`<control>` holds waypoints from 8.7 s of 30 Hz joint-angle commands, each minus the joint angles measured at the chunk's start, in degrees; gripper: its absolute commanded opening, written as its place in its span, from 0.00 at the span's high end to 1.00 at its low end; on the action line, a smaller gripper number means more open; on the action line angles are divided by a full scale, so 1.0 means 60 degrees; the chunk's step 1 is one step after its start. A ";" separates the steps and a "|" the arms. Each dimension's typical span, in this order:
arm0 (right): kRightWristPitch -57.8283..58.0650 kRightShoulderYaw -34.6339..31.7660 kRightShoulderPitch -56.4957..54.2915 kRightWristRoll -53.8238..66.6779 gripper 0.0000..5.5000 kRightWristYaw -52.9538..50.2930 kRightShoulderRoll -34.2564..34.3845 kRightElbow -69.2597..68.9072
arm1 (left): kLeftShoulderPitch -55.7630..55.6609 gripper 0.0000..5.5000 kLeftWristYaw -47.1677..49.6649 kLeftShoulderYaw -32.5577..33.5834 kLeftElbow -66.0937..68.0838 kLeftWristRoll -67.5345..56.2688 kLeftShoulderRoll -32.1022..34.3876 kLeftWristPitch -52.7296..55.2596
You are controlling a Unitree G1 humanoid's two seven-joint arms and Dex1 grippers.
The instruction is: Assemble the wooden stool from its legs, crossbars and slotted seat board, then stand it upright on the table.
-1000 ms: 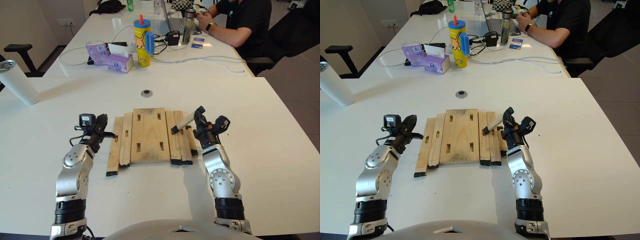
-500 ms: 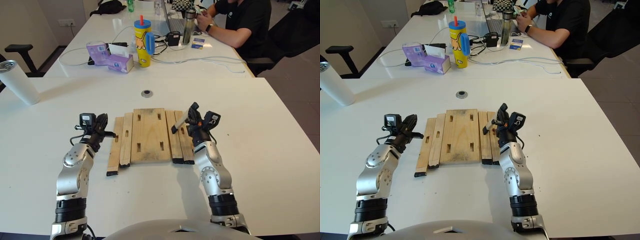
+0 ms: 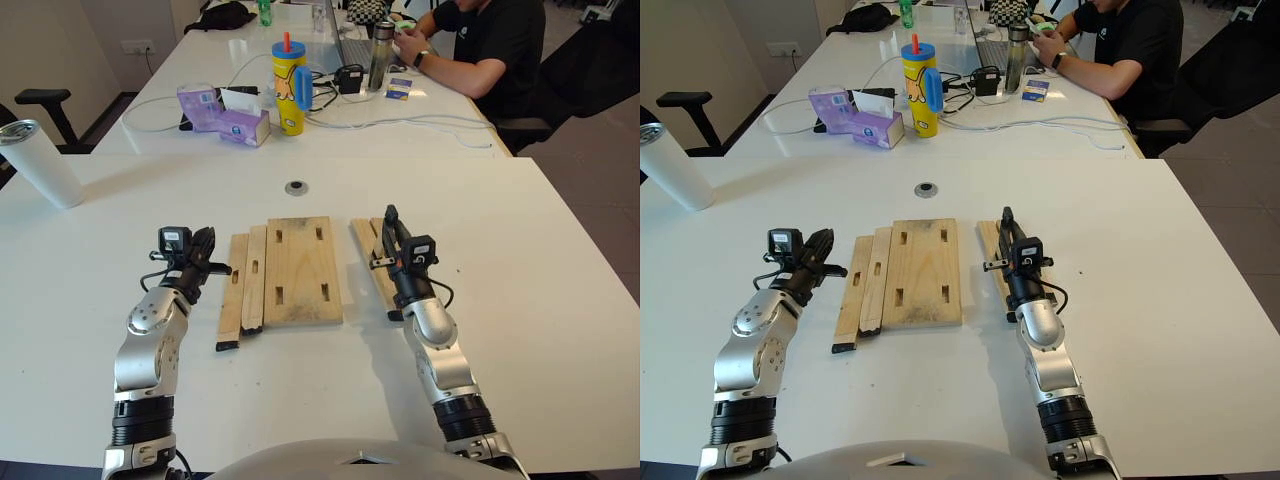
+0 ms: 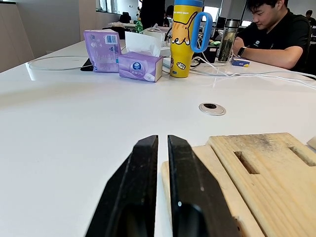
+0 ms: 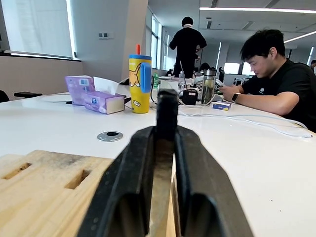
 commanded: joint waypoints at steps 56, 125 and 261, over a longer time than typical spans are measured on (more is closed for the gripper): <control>0.3668 -0.0748 -0.2738 0.0071 0.70 0.0990 0.0332 -0.0808 | 0.0532 0.93 0.0276 -0.0247 -0.0092 -0.0009 -0.0644 -0.0628; 1.2709 -0.0139 -0.0560 0.1327 0.63 0.1425 -0.1880 -0.4782 | 0.1319 0.93 0.1109 -0.0538 -0.0444 0.0204 -0.1537 -0.1222; 0.4780 0.2585 -0.2431 -0.0862 0.38 0.6097 -0.1898 0.0679 | -0.1044 0.81 0.0998 0.1435 0.0568 -0.5628 -0.0955 0.0300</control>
